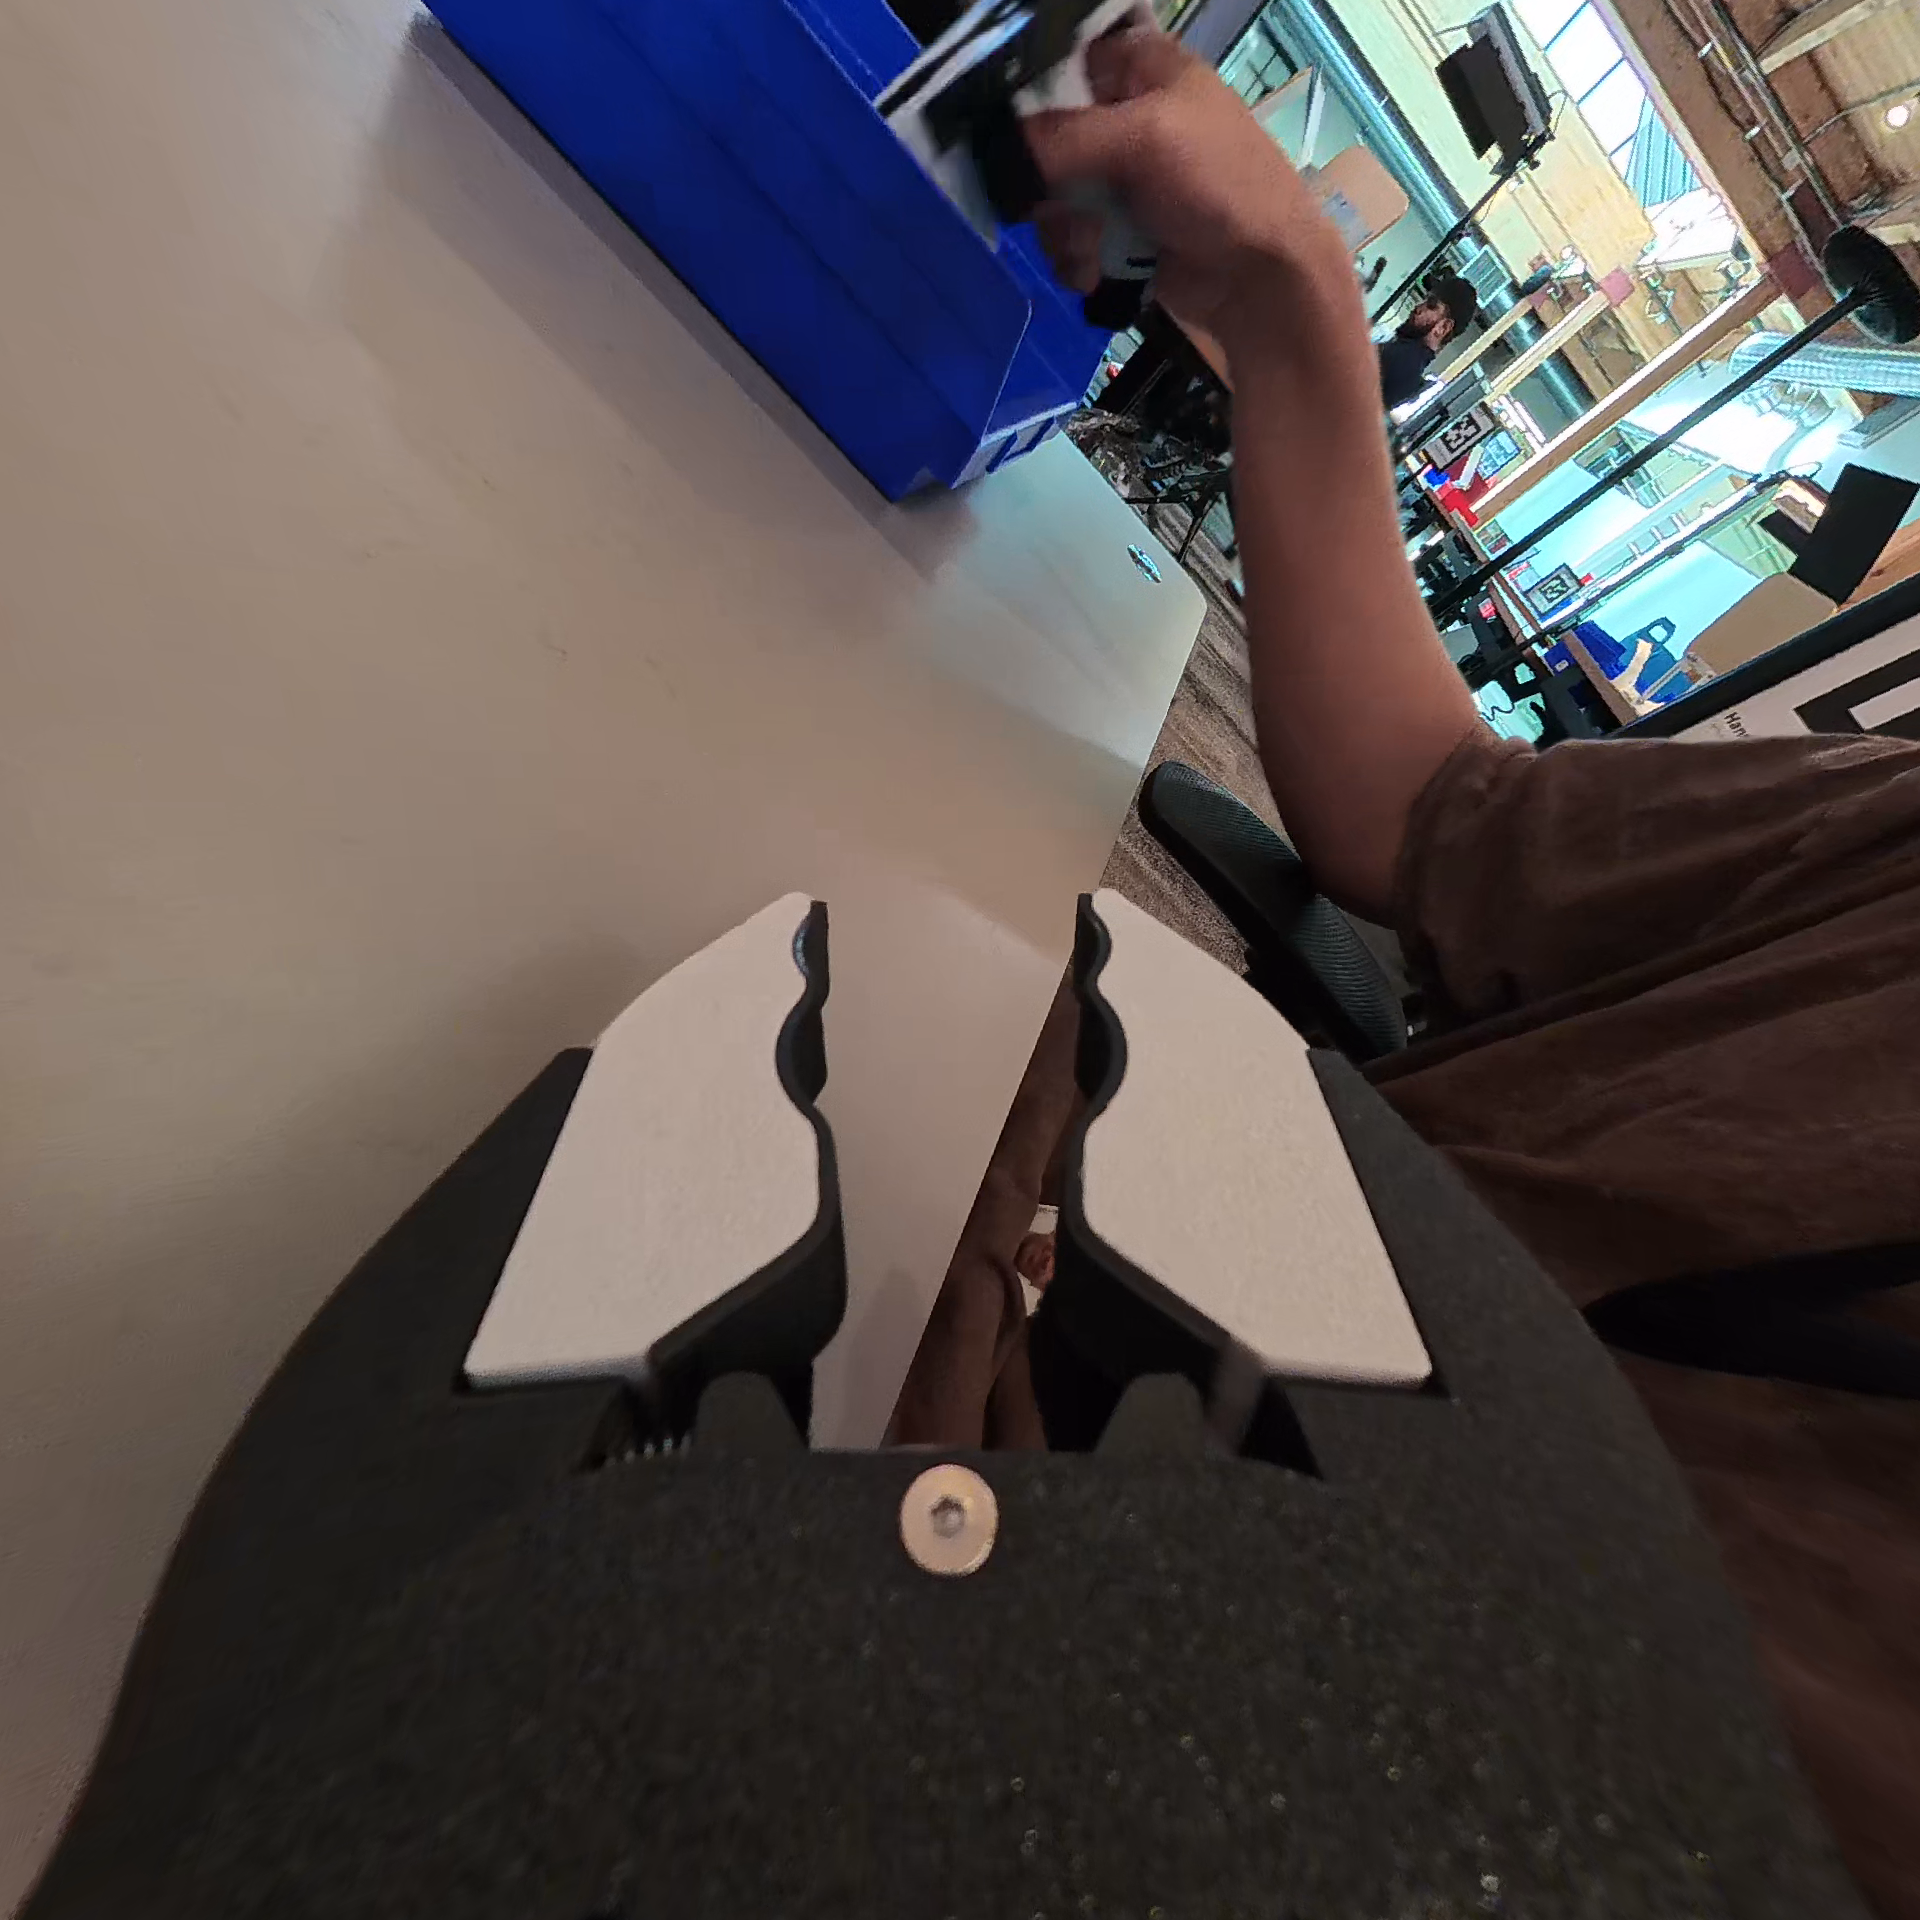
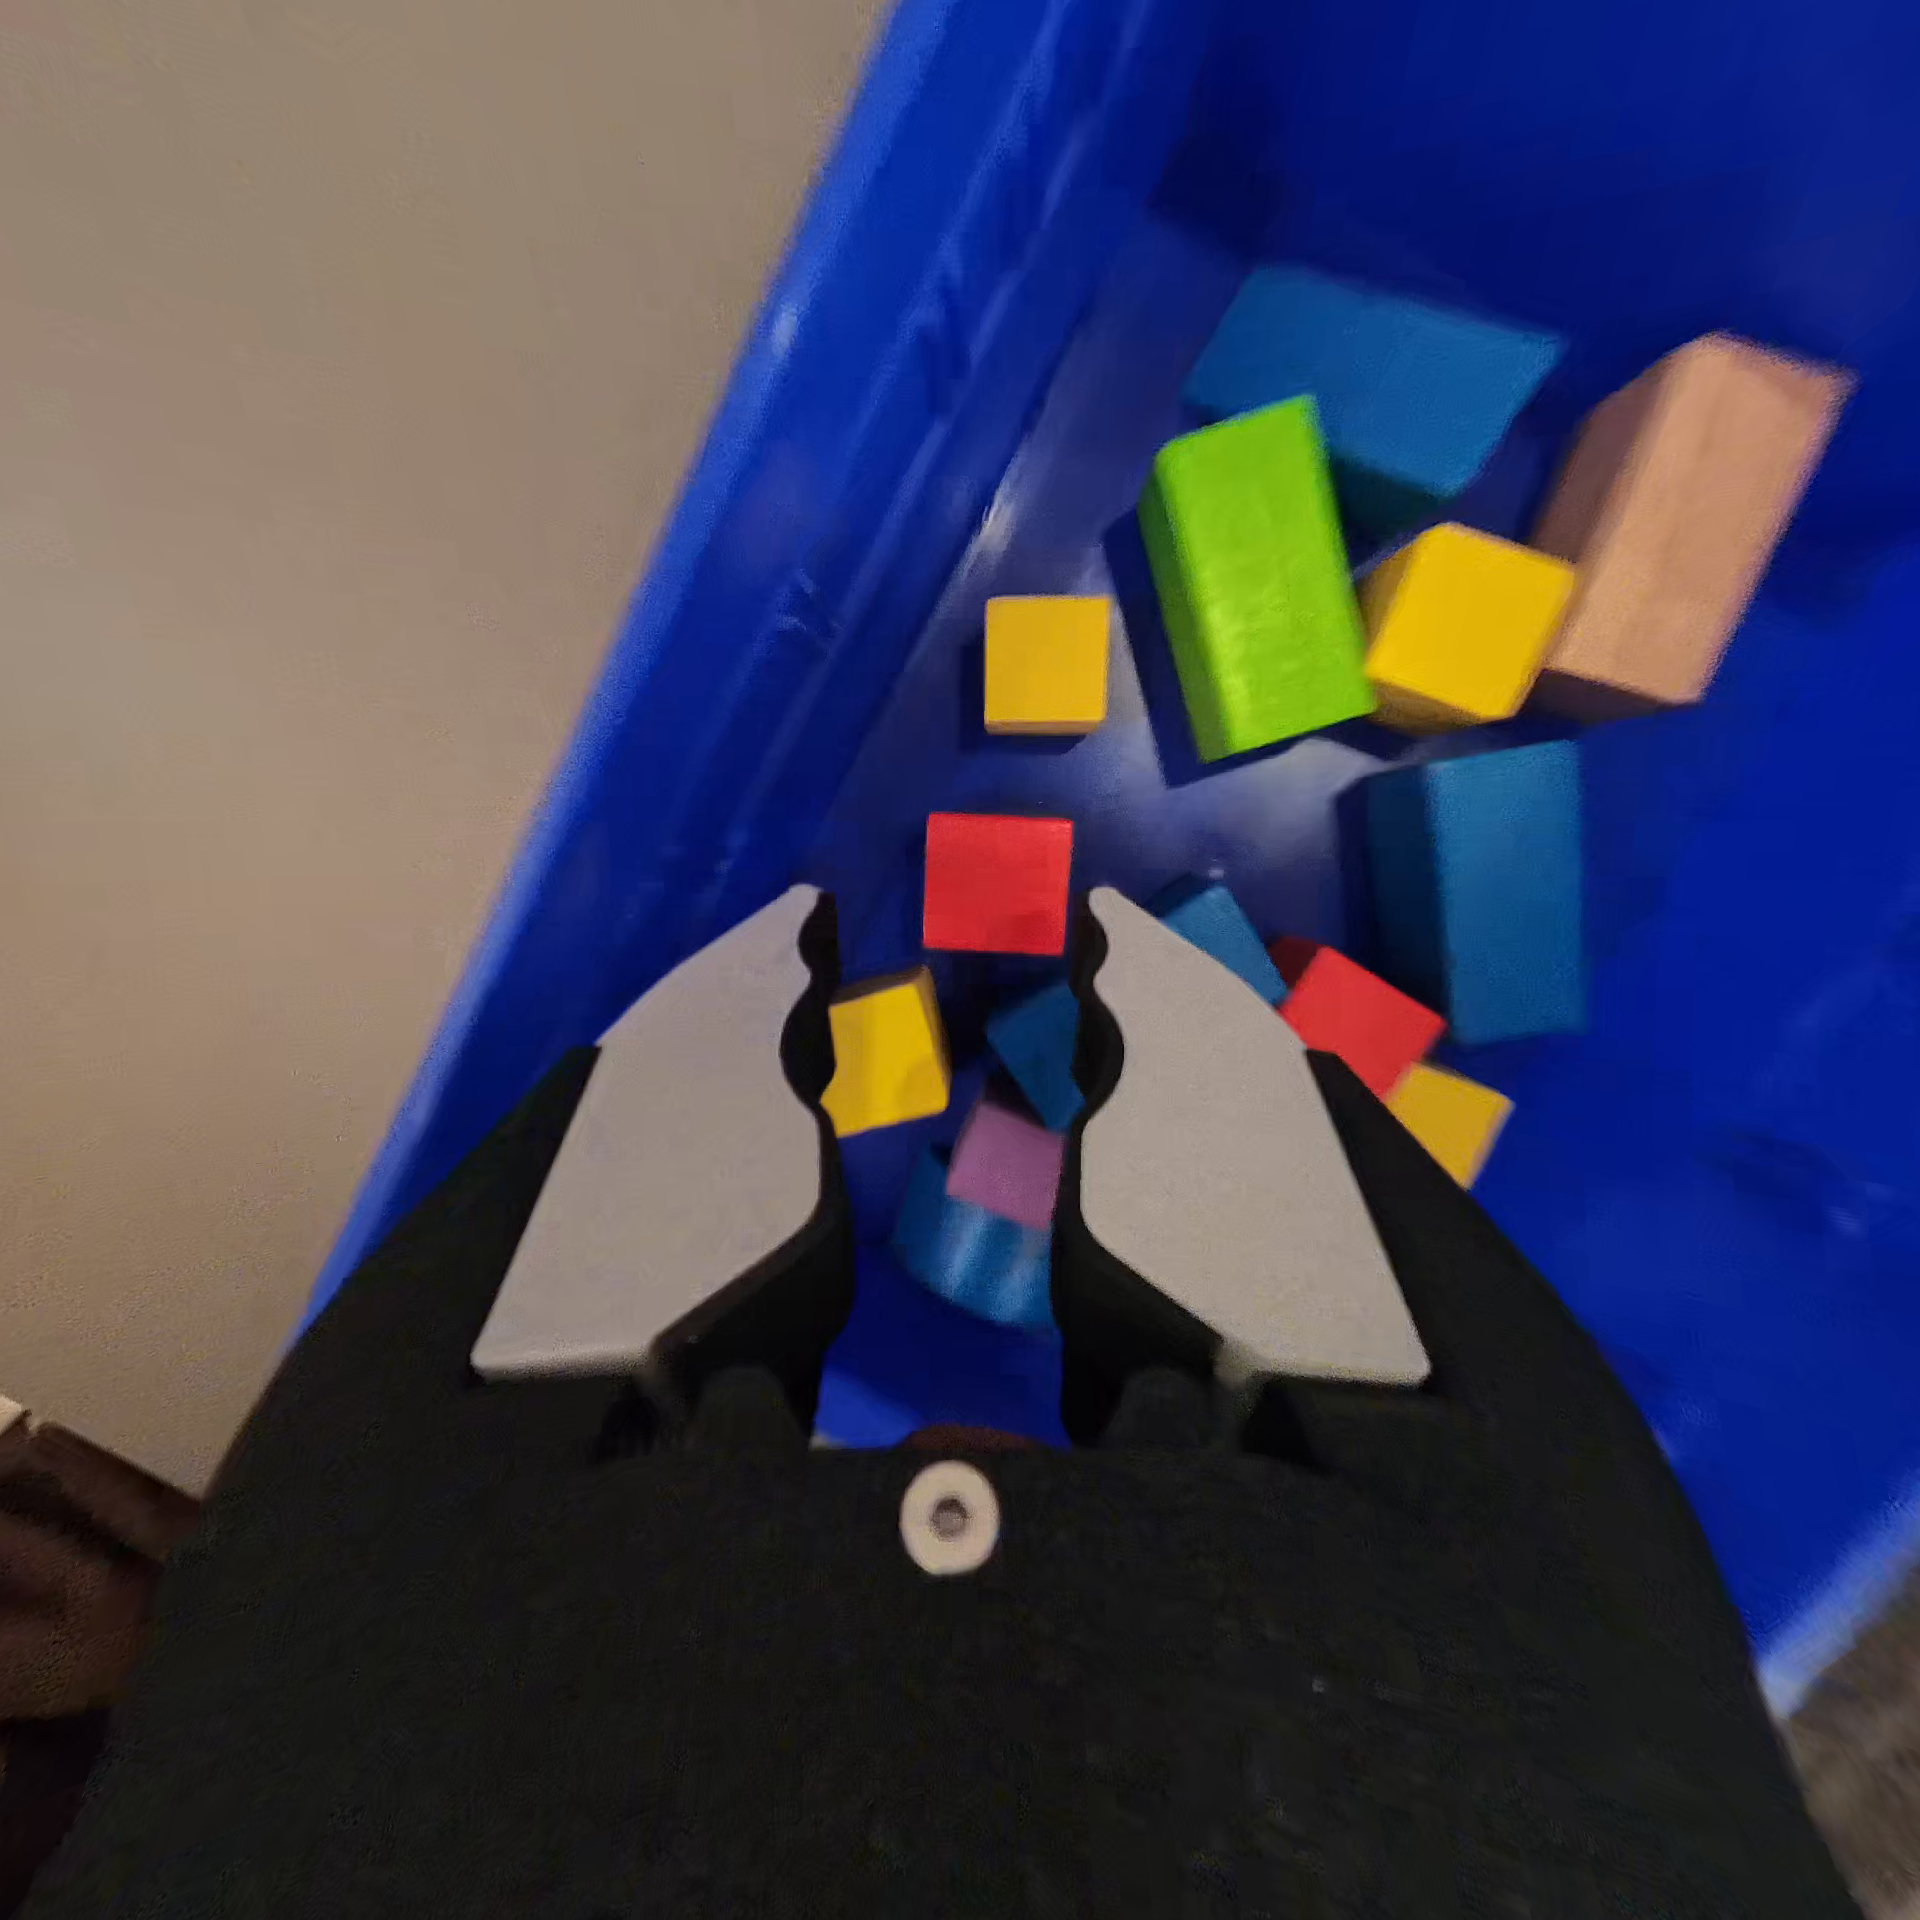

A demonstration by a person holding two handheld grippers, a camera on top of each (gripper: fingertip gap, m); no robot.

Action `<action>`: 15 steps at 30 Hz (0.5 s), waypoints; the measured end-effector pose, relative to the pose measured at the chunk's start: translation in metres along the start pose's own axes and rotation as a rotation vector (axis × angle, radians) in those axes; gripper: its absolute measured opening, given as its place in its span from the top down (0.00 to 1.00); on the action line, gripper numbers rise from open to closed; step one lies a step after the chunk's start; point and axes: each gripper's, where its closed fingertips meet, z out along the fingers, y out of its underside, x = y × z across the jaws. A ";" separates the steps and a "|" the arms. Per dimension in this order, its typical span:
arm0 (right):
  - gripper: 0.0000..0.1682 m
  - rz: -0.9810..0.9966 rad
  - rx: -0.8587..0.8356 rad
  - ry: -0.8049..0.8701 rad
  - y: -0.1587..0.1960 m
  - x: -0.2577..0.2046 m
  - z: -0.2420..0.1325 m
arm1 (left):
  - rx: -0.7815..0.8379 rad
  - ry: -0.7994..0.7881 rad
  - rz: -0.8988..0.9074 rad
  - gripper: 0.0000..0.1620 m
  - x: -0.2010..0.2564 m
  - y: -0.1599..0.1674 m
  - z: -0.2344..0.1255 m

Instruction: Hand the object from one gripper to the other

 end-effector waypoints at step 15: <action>0.62 0.230 0.965 0.249 0.075 -0.056 -0.128 | 0.332 -0.804 0.243 0.56 -0.070 -0.024 -0.140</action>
